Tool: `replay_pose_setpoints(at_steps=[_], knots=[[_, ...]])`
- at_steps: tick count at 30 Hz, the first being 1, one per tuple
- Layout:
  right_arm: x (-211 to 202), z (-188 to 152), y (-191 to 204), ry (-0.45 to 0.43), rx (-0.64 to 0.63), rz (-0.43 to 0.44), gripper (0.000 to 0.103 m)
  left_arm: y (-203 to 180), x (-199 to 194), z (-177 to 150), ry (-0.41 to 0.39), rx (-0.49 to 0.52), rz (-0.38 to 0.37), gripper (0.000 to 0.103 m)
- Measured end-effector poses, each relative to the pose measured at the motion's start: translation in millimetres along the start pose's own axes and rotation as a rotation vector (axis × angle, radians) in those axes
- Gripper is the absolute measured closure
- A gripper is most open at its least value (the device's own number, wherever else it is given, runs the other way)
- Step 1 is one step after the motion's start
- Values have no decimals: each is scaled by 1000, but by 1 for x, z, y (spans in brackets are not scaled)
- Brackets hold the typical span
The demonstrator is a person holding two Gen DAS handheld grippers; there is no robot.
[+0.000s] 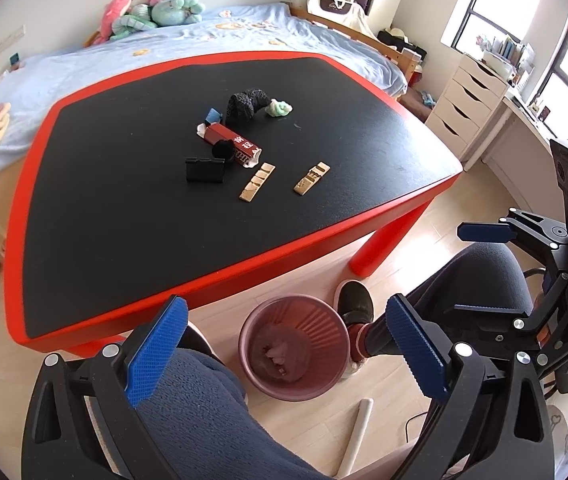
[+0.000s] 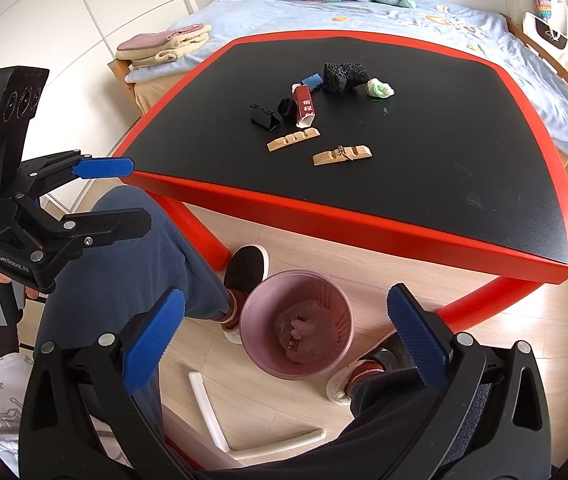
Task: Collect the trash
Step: 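Grasp the wooden clothespin with the right tool while the left tool grasps the black box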
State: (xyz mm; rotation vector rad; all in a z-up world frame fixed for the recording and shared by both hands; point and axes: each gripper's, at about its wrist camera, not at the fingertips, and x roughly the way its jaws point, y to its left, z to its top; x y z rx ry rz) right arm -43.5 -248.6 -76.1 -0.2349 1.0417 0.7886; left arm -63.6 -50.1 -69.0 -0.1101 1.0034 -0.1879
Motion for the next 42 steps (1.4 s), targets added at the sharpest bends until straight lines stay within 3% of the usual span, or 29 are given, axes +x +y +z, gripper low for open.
replay_pose_setpoints(at_steps=[12,28,42], knots=[[1,35,-11,-20,-4,-34,3,21,0,31,-37,-11,23,8],[50,97,-38,35,-30,-44,3,57,52,82,16,-36,49,8],[104,116,-59,121,-243,-46,3,79,104,93,97,-44,77,8]])
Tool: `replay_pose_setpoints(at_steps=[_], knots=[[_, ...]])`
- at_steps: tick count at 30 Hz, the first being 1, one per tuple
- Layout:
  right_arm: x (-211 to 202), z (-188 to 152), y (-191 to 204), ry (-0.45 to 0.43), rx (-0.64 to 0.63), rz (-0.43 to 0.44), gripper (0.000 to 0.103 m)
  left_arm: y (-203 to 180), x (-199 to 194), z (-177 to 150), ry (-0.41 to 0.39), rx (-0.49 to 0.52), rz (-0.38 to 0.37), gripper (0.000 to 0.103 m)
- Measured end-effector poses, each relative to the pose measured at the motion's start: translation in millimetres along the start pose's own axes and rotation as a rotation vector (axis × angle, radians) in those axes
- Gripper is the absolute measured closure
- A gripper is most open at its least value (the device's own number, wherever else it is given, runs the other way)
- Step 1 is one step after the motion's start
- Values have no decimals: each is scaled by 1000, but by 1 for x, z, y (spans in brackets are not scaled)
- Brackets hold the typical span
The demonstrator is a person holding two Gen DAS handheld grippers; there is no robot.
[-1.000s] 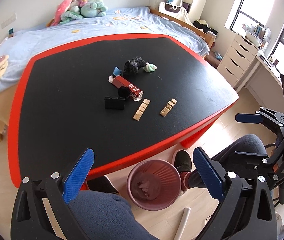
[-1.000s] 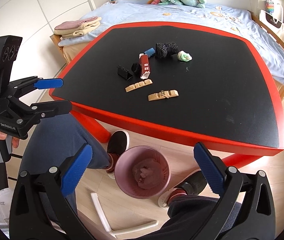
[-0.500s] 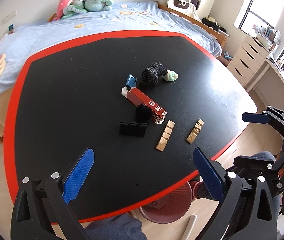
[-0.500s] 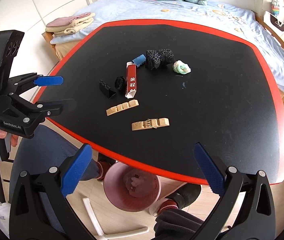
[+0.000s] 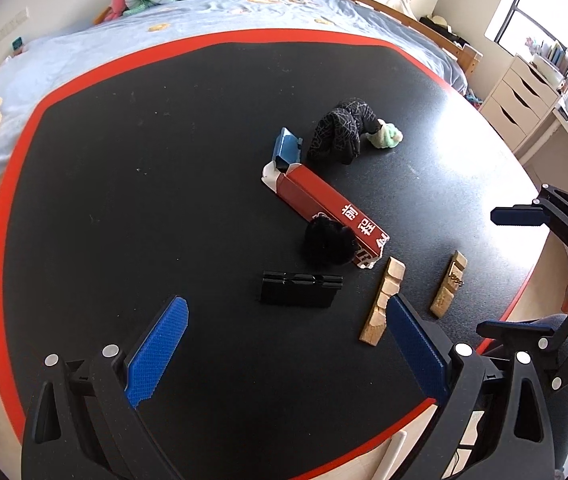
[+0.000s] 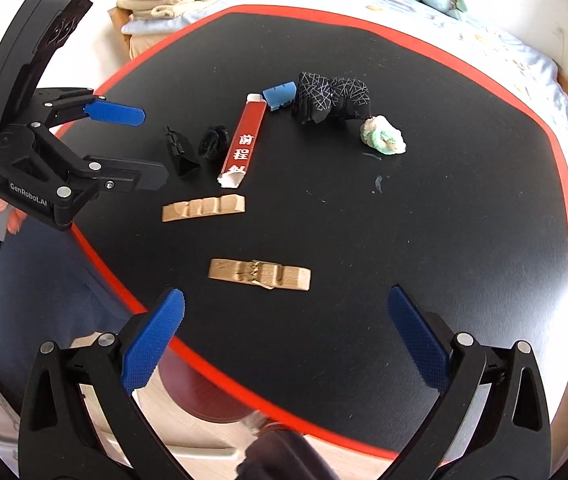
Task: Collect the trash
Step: 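Grasp the wooden clothespin with the right tool while the left tool grasps the black box, then carry clothespin and black box to the wastebasket and release both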
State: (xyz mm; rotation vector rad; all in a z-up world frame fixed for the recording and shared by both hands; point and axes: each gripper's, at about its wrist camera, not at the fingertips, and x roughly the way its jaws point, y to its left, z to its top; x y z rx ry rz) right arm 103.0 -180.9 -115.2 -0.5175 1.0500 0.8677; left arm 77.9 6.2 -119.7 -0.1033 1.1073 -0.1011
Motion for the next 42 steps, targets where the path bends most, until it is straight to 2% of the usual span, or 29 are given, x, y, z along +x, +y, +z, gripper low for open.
replay_pose_setpoints(at_steps=[6,8,12,15,17,19,21,22,23,24,26,27,34,42], knots=[[15,0,-6,-16,-19,0,4,3,12,5,19,16,10,8],[19,0,-6,-16,-26,0,11,5,13,6,15,24,16,8],[19,0,-11,-46,-41,-2,14,7,14,7,12,42,25,9],[19,1,-11,-68,-44,-1,22,5,17,19,6,53,50,21],[17,1,-11,-81,-52,4,36,5,17,21,4,59,63,27],[15,1,-10,-86,-61,8,44,6,15,21,2,63,75,35],[13,2,-8,-86,-72,14,51,7,12,20,-1,59,77,47],[12,2,-7,-87,-76,15,57,8,12,20,-3,56,80,51],[11,2,-5,-87,-79,16,64,9,11,20,-5,54,83,60],[11,3,-4,-86,-81,16,68,9,10,20,-6,52,85,63],[10,4,0,-83,-86,21,88,11,9,19,-5,46,74,63],[11,5,2,-82,-86,22,90,11,10,19,-6,45,72,63],[8,8,2,-79,-27,19,90,12,3,12,-13,33,53,63],[-22,0,5,-115,59,20,90,-1,-33,1,-61,60,15,63]])
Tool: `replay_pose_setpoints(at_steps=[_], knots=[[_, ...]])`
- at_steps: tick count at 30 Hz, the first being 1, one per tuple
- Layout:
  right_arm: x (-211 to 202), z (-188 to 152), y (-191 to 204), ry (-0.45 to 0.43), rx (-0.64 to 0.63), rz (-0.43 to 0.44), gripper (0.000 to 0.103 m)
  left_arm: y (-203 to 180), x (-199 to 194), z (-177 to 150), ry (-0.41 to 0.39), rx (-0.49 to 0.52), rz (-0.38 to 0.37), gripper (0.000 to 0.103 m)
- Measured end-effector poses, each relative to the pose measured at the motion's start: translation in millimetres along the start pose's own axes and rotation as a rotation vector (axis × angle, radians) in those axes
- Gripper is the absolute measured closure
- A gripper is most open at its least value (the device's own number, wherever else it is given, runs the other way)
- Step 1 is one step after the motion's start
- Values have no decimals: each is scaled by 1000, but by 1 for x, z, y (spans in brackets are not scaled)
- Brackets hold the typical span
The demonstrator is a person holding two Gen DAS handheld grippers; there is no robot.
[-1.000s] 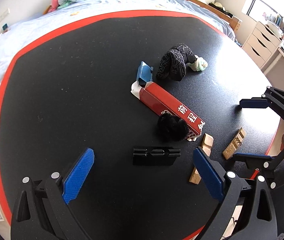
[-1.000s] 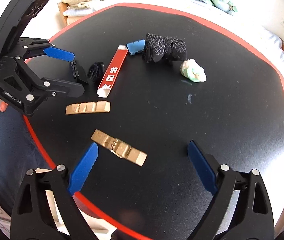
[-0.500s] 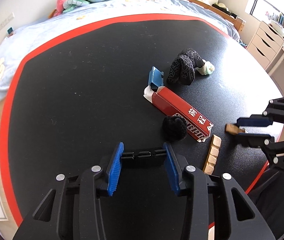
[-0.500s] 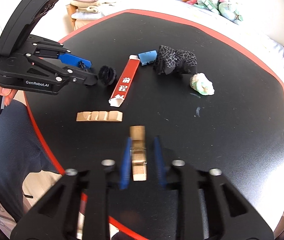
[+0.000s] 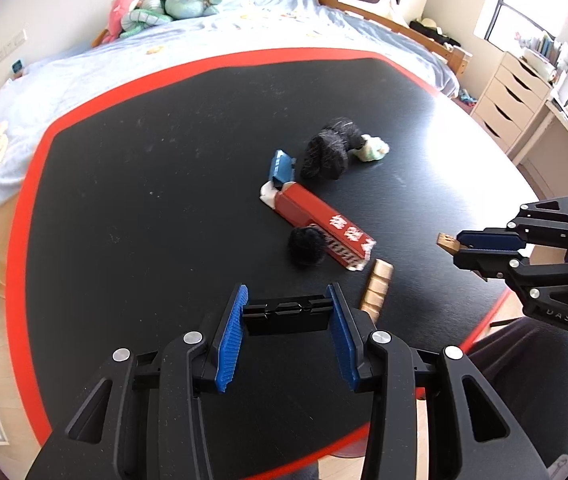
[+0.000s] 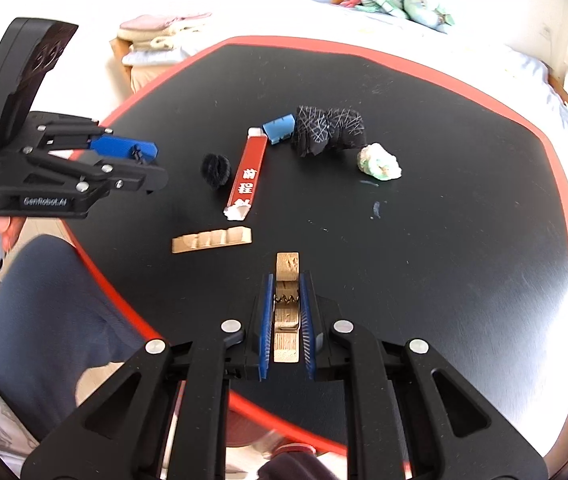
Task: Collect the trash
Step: 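Carry clothespin and black box to the wastebasket and release both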
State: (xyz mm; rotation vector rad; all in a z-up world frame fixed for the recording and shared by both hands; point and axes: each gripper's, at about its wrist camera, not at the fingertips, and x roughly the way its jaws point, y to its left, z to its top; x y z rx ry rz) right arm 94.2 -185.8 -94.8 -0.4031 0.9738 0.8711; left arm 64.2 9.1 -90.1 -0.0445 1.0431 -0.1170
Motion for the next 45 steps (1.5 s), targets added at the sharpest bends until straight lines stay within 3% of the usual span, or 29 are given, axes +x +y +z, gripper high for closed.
replay_pose_setpoints(at_steps=[20,31,45], knots=[[-89,-42,47,-100,75,9,90,-57,-68,-46,-56,66,-97,63],[-103,-77,69,-88,100,33,90,-77,-82,-73,-51,83,-129,63],[-105,-89,80,-86,102,56,90,-90,-88,-87,-46,99,-151,63]])
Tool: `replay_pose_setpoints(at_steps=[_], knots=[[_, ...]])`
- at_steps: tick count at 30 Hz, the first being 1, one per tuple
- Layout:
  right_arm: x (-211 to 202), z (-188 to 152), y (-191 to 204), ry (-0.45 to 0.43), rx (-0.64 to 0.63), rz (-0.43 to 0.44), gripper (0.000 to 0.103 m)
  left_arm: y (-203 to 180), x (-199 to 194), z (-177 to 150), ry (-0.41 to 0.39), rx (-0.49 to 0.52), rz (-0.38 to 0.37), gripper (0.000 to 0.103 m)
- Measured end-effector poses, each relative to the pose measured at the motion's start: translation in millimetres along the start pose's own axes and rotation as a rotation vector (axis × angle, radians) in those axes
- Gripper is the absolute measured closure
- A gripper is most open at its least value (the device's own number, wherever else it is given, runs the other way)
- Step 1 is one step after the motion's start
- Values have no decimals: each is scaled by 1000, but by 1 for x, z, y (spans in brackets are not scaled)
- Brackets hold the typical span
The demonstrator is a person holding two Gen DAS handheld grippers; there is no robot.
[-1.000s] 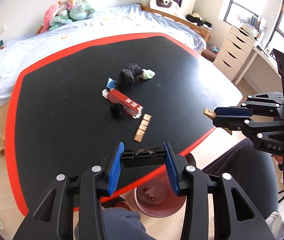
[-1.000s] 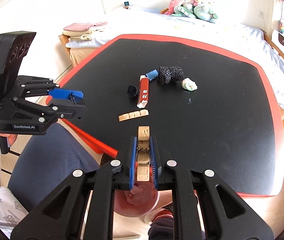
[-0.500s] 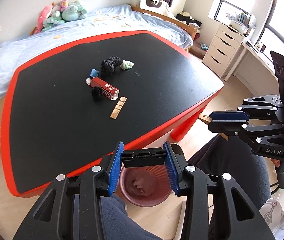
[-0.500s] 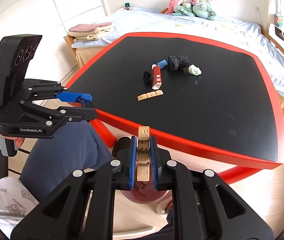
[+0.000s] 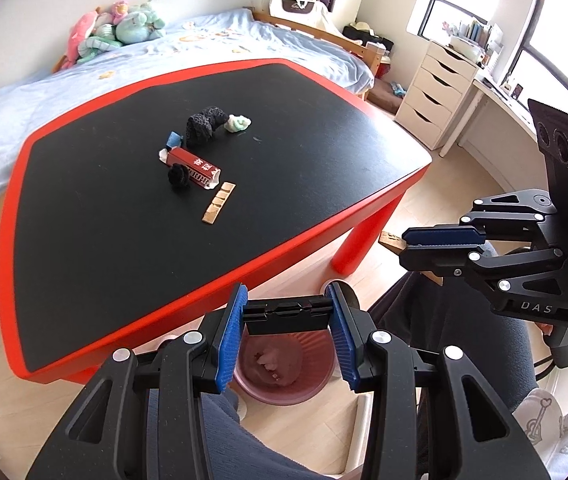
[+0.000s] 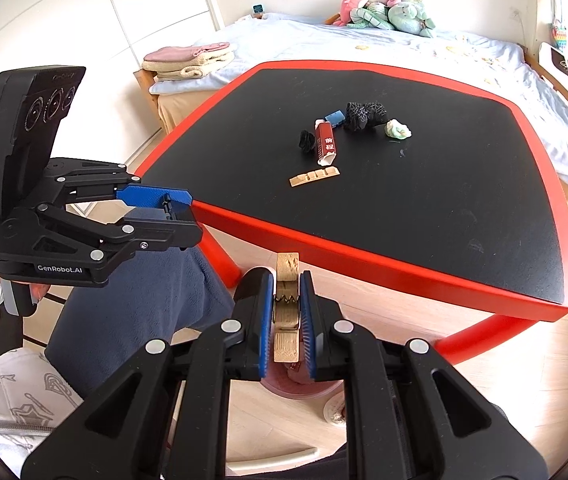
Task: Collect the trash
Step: 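Carry clothespin and black box to the wastebasket and release both, then grasp the green-white tissue ball with the right tool while the left tool grasps the black sock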
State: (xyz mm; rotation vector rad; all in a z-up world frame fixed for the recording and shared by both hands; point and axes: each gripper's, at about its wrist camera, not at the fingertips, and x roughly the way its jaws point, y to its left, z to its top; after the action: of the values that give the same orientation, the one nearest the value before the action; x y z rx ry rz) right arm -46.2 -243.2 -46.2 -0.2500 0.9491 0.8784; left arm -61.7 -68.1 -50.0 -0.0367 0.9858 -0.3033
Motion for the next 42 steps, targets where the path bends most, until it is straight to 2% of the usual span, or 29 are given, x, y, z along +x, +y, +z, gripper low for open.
replay_pose_setpoints(at_steps=[1,2,3,4,5,8,12,29,42], knots=[[1,0,1,7,-3,9,89,-1,0,0,2,3,-5,62],[3,0,0,13,-8,9,84,-1,1,0,0,3,-6,58],[4,0,1,19,-12,-10,74,-1,1,0,2,5,-7,43],[5,-1,0,21,-14,-26,45,-1,1,0,-3,4,-7,35],[5,-2,-1,15,-8,-34,27,0,0,0,-15,-1,0,20],[6,-4,-4,16,4,-51,12,2,1,-1,-17,-19,27,13],[8,-8,-8,28,21,-60,8,7,2,-1,-19,-44,48,8],[11,-5,-15,26,61,-43,3,21,1,0,-30,-90,79,8],[8,28,-35,-15,58,-71,3,44,5,26,-48,-117,92,8]])
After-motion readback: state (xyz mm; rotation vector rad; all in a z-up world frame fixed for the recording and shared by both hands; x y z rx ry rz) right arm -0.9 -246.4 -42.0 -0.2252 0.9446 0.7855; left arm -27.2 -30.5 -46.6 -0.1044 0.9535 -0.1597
